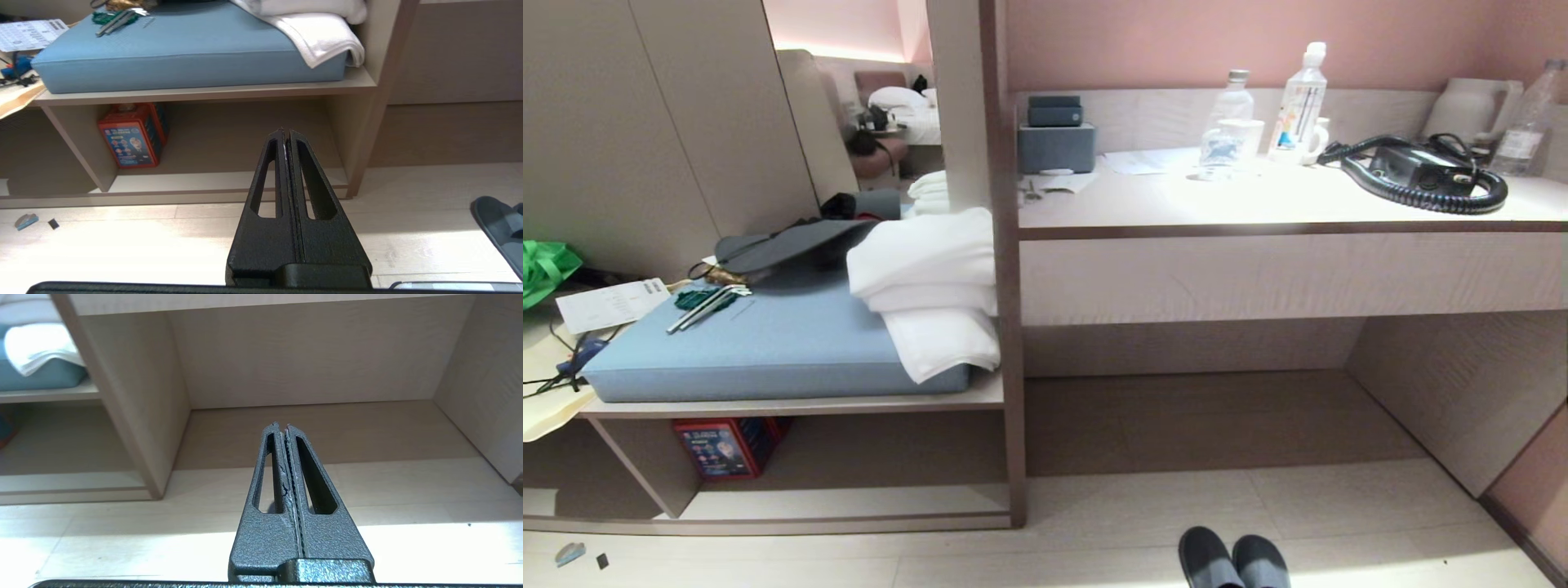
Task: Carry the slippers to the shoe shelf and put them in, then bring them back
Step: Pick up the slippers on the floor
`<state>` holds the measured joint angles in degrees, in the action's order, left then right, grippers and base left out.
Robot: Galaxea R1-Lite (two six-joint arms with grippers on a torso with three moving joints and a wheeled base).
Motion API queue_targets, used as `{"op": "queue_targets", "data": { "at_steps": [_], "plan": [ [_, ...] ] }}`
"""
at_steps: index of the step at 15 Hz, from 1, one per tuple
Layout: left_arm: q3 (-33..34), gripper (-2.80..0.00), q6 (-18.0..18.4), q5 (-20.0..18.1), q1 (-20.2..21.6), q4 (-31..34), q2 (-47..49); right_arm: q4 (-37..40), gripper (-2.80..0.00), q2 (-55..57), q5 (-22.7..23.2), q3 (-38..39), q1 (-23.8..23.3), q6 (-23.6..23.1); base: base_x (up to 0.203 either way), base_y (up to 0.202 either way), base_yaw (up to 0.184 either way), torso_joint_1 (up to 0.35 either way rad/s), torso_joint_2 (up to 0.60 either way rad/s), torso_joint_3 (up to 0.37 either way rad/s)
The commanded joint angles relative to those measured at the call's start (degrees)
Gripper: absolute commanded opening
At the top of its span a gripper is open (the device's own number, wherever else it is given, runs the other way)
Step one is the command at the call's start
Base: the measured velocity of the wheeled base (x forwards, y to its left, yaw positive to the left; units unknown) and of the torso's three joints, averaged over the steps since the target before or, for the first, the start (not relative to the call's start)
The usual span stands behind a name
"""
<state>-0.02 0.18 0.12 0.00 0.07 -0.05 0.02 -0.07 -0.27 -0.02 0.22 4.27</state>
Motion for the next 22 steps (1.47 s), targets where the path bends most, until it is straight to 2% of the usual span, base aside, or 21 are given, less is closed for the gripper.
{"op": "queue_targets", "data": {
  "at_steps": [1,14,22],
  "plan": [
    [0.02,-2.8,-0.01,0.06,0.0,0.02,0.05,-0.02,-2.8,-0.01,0.0,0.0,-0.05,0.04,0.0,-0.096,0.001,0.007,0.01,0.002],
    [-0.06,-2.8,-0.27,0.06,0.07,0.11,0.05,-0.02,-2.8,0.06,0.0,-0.06,-0.05,0.0,0.0,0.0,0.0,0.0,0.0,-0.002],
    [-0.06,-2.8,-0.27,0.06,0.09,0.11,0.05,-0.02,-2.8,-0.01,0.0,-0.06,-0.05,-0.04,0.0,0.0,0.0,0.003,0.0,-0.179]
  ]
}}
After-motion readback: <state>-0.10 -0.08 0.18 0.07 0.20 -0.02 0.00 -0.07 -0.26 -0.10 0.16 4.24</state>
